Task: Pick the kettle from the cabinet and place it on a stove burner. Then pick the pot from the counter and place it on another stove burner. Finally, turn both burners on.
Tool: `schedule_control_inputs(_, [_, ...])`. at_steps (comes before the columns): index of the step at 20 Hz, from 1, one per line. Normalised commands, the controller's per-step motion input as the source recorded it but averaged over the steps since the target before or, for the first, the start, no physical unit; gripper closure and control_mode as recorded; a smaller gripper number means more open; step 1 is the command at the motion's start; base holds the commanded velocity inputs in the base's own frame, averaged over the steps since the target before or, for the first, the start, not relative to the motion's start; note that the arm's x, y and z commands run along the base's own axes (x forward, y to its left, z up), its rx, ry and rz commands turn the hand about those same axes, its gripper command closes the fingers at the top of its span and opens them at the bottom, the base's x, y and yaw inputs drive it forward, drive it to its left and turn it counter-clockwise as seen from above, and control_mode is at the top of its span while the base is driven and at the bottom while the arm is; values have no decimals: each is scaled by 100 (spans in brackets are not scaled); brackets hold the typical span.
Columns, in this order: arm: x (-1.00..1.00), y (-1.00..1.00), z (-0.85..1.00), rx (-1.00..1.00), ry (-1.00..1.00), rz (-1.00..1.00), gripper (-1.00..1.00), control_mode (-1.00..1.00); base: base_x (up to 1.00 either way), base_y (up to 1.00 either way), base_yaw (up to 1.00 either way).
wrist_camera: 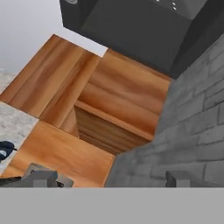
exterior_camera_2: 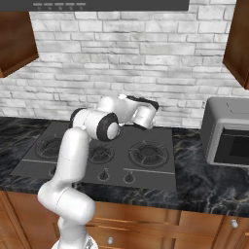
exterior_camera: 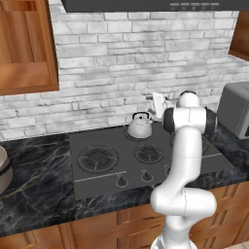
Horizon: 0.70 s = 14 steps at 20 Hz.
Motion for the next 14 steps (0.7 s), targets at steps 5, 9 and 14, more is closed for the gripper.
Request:
schedule_control_inputs(5, [-28, 0, 34, -11, -18, 0, -100, -100, 0, 0, 0])
schedule_control_inputs(9, [-30, 3, 17, -9, -19, 0, -100, -100, 0, 0, 0])
schedule_control_inputs(14, [-31, 22, 13, -8, -23, 0, -100, -100, 0, 0, 0])
